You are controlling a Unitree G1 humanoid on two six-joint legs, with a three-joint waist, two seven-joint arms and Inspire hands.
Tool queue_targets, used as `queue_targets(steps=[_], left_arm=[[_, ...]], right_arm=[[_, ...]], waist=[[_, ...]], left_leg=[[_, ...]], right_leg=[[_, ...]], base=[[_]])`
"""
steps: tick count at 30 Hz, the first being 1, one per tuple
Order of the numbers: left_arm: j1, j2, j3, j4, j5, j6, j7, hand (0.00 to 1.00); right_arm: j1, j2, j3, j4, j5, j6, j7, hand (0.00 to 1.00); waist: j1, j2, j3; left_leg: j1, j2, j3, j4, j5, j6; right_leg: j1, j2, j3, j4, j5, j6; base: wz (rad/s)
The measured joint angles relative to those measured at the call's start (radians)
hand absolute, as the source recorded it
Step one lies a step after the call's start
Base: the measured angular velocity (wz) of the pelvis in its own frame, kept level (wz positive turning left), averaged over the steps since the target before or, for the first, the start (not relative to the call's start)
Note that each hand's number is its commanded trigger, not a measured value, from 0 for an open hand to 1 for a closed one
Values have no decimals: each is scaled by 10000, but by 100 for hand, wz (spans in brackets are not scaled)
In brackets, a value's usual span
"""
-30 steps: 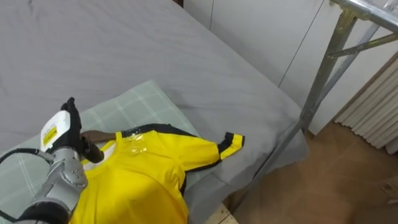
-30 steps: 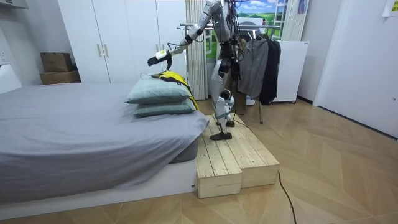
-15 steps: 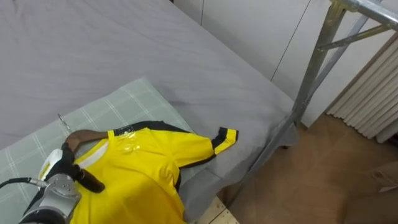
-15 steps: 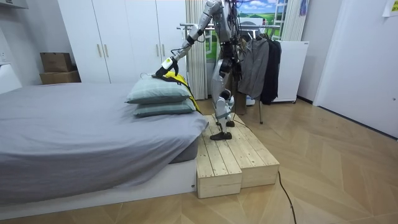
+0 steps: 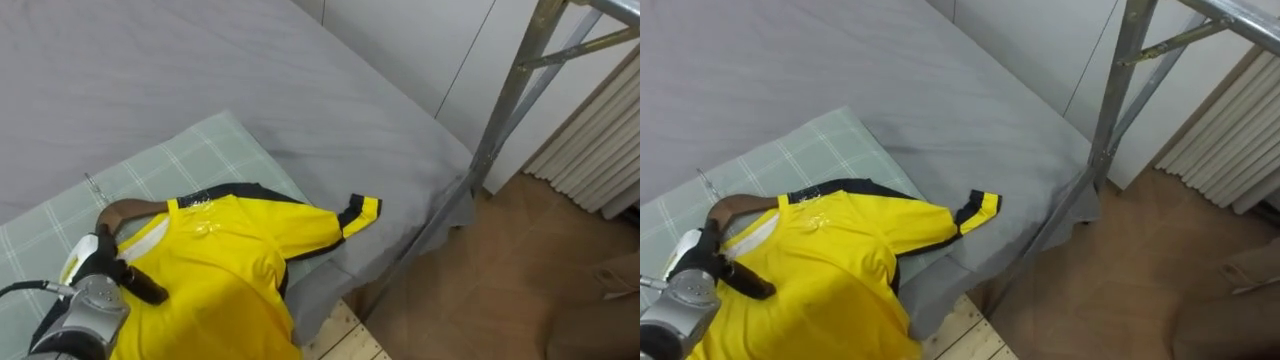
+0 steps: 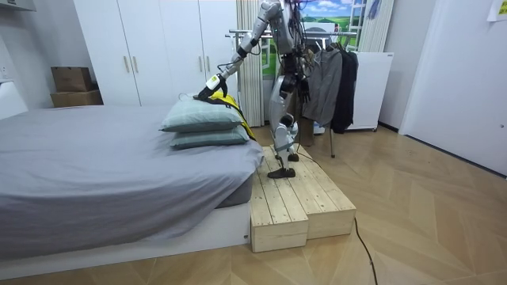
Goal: Hang clothes
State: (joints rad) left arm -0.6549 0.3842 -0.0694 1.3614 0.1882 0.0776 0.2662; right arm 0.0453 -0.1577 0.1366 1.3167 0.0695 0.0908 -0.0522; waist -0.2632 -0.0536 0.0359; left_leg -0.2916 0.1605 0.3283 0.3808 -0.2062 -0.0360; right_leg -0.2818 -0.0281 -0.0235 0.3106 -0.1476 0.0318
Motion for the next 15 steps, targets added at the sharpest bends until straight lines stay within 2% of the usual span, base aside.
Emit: queue_targets(steps=[7,15], left_arm=[[-30,2,660,24,10,49,131,0],[-88,1,665,24,8,46,370,0]], right_arm=[[-271,0,-9,132,-14,145,-30,0],[-384,1,-6,125,-15,146,-30,0]], waist=[[6,-139,-52],[3,-144,-51]], left_leg=[[-97,-37,30,46,77,51],[-269,-36,29,72,83,61]], right_leg=[[-171,-33,58,180,-63,-27],[-338,-37,53,200,-62,-28]], base=[[0],[0]])
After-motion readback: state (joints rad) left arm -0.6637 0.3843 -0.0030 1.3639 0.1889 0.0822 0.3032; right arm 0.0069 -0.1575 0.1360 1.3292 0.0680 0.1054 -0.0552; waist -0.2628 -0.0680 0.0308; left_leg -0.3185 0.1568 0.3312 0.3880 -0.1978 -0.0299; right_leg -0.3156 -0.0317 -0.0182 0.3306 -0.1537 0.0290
